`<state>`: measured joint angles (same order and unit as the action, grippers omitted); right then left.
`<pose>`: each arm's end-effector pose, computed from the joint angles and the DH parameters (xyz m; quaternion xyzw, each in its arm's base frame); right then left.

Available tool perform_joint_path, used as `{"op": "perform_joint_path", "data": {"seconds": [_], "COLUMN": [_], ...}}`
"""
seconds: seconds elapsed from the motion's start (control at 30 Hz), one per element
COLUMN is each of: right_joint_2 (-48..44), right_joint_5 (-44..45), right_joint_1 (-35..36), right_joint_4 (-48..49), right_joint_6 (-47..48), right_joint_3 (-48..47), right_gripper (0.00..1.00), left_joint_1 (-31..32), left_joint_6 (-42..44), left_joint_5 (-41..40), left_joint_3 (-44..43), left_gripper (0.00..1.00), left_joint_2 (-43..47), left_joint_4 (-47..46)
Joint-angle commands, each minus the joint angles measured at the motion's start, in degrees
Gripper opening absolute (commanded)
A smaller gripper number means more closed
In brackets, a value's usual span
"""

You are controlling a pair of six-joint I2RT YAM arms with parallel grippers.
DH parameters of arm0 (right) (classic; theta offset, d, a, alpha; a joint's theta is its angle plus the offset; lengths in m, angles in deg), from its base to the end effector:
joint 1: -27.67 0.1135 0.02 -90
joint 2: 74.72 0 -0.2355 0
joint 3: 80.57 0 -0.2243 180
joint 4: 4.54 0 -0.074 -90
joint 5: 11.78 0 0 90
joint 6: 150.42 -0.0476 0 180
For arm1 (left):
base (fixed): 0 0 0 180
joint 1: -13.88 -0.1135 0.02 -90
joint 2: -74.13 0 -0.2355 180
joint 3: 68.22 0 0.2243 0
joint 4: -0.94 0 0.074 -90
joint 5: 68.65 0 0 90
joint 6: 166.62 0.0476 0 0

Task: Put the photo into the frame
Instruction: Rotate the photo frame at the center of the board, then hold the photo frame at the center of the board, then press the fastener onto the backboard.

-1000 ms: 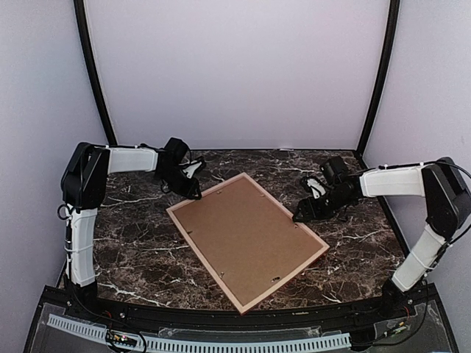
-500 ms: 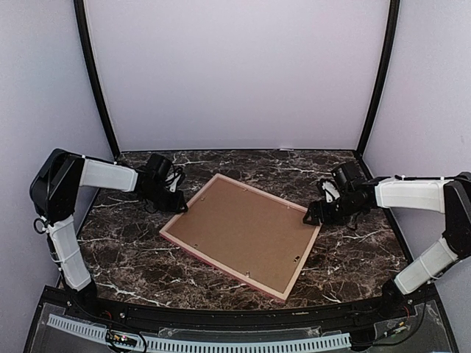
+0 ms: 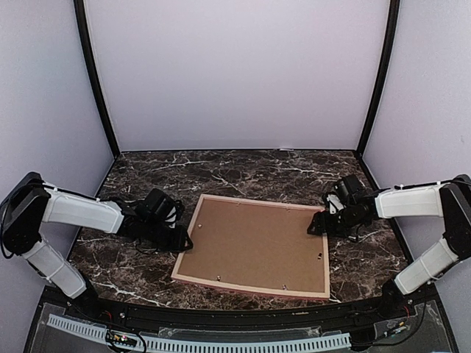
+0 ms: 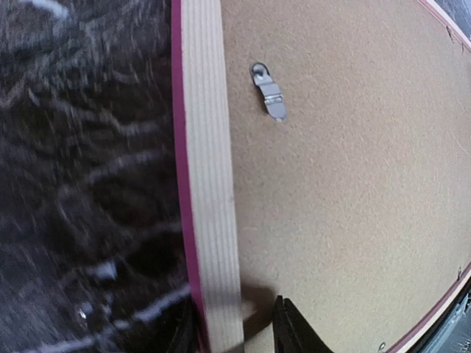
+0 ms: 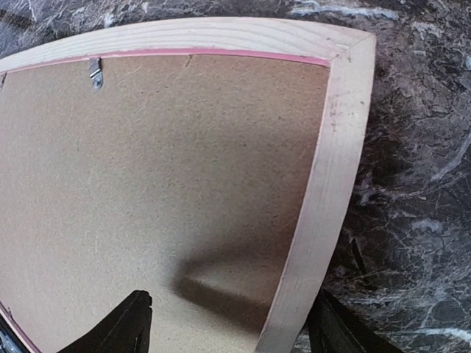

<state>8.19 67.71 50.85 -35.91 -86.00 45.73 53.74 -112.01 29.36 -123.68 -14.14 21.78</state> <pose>0.2228 0.1048 0.1325 -0.0031 0.9634 0.1851 0.1937 0.2055 -0.1802 0.1298 0.0587 0.9462 -0.2425 0.2059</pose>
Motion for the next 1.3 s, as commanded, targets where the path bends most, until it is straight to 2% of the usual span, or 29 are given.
{"op": "perform_joint_path", "data": {"seconds": [0.0, 0.17, 0.3, 0.4, 0.67, 0.83, 1.07, 1.27], "right_joint_2": [0.2, 4.2, 6.9, 7.7, 8.7, 10.0, 12.1, 13.4], "right_joint_5": [1.9, 2.3, 1.9, 1.6, 0.4, -0.5, -1.6, -1.8], "right_joint_1": [-0.1, -0.1, -0.1, -0.1, -0.1, -0.1, -0.1, -0.1], "right_joint_4": [1.4, 2.3, 3.2, 3.4, 3.7, 3.6, 4.1, 4.3], "right_joint_6": [0.7, 3.8, 4.7, 5.2, 5.8, 6.3, 6.7, 7.0], "right_joint_3": [0.5, -1.2, -2.6, -3.5, -5.1, -6.1, -7.1, -7.5], "right_gripper": [0.71, 0.47, 0.36, 0.31, 0.28, 0.28, 0.28, 0.27], "left_joint_1": [5.4, 7.0, 6.9, 6.1, -1.4, -2.8, -2.9, -2.9], "left_joint_6": [-7.6, -8.1, -3.4, 0.3, 7.4, 9.8, 10.7, 10.6], "left_joint_5": [-1.9, -5.1, -9.6, -11.4, -9.7, -8.2, -6.1, -5.2], "left_joint_3": [5.2, 7.0, 3.2, -1.0, -11.1, -14.7, -17.3, -17.4], "left_gripper": [0.41, 0.67, 0.76, 0.78, 0.78, 0.74, 0.62, 0.5], "left_joint_2": [7.1, 13.9, 14.6, 11.7, 1.2, -4.2, -8.8, -9.4], "left_joint_4": [4.3, 7.7, 11.7, 13.9, 15.9, 15.9, 16.6, 16.8]}}
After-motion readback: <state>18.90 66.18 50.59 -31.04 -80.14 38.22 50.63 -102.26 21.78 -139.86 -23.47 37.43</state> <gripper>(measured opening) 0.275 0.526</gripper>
